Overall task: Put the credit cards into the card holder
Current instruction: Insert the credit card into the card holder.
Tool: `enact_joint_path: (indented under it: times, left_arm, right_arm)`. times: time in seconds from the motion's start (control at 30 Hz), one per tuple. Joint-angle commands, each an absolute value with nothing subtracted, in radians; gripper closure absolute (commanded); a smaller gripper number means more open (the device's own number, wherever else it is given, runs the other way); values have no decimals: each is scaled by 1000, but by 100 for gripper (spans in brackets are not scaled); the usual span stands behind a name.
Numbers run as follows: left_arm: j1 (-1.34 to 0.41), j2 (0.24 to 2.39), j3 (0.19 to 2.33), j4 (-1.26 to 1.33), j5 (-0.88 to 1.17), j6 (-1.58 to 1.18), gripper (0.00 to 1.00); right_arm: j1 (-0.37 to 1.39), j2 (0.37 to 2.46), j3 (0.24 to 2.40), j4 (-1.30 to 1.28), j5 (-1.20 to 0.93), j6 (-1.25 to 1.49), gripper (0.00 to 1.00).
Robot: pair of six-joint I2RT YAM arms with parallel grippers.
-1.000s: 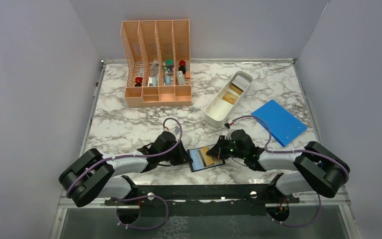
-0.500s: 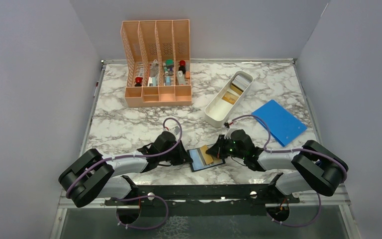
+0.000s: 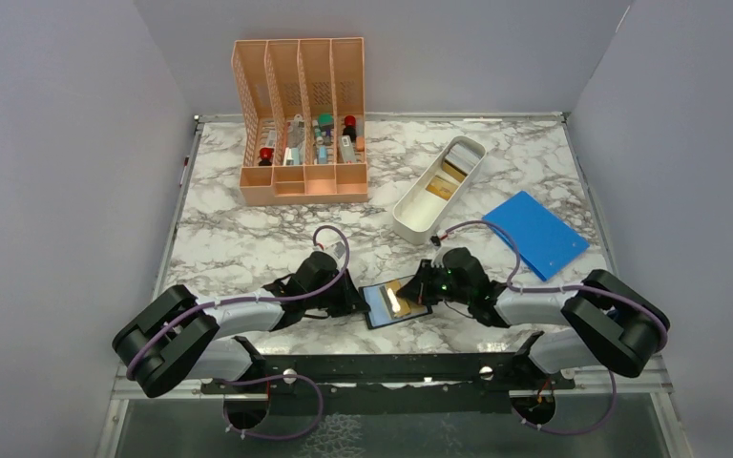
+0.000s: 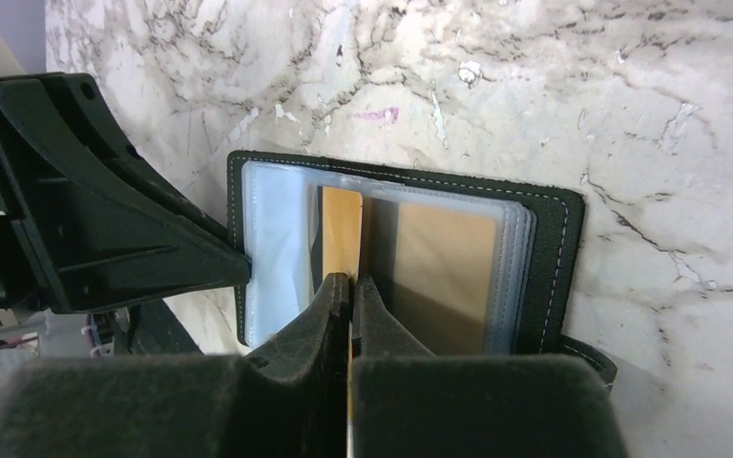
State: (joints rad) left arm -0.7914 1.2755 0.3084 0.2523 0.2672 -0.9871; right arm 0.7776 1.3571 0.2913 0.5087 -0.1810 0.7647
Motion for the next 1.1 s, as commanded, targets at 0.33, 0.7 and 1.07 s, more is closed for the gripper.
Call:
enact_joint_path:
  times: [0.33,0.7,1.07]
  left_arm:
    - [-793,1267,317,267,303,-989,87]
    - [-793,1258,320,267,305,-992,83]
    - [-795,1270,323,275,308,-991,82]
  right_arm:
    - [779,1381,329,366,-182,754,72]
    - [779,1325,343,287,-190,710,54]
    - [782,1411,338,426,-303,762,53]
